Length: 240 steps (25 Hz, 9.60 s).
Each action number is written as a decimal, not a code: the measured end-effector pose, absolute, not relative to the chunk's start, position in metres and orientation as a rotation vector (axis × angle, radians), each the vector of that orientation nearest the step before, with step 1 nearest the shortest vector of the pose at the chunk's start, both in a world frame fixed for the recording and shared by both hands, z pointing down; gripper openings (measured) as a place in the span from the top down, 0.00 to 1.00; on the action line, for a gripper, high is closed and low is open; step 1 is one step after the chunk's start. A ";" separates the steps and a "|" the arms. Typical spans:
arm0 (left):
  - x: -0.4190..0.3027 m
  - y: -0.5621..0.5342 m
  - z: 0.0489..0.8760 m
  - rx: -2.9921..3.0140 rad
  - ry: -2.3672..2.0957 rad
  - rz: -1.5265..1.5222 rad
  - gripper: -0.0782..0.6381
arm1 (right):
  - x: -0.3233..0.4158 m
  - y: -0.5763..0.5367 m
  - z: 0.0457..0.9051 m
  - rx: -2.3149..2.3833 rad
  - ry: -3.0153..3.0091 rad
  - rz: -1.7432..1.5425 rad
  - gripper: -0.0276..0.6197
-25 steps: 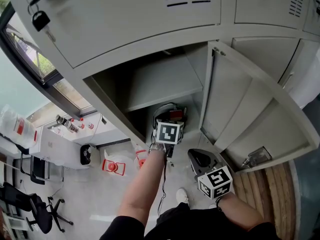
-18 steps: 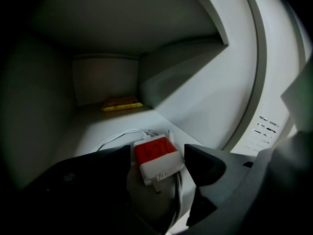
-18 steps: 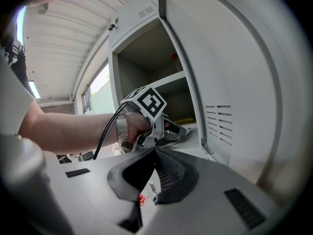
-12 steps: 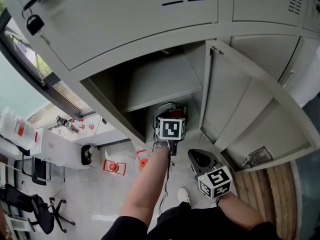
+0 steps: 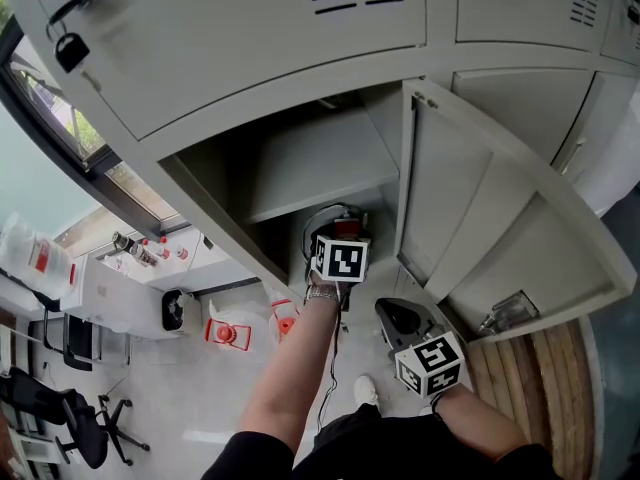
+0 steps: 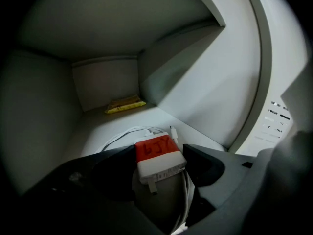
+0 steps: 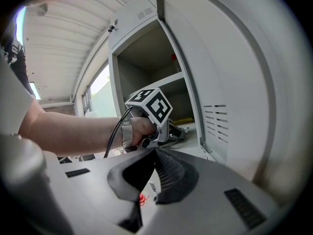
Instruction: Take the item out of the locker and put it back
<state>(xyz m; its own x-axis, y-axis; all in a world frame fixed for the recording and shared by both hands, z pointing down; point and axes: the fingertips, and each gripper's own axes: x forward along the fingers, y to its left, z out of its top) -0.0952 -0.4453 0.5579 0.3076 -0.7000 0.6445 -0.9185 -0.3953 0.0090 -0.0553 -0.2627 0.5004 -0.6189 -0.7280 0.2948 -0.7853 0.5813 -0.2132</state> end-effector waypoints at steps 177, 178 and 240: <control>-0.124 -0.408 0.493 2.494 -1.472 0.640 0.48 | -0.041 -0.289 0.469 1.422 -2.594 0.326 0.88; -0.125 -0.412 0.495 2.492 -1.471 0.646 0.48 | -0.040 -0.290 0.470 1.428 -2.588 0.328 0.88; -0.123 -0.386 0.506 2.495 -1.621 0.677 0.48 | -0.029 -0.251 0.475 1.376 -2.611 0.340 0.88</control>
<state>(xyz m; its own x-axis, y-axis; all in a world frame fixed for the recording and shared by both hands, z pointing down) -0.1229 -0.3860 0.5059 0.3387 -0.8469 0.4100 -0.8870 -0.4328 -0.1611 -0.0292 -0.2508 0.4749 -0.5594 -0.7887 0.2549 -0.8277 0.5481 -0.1206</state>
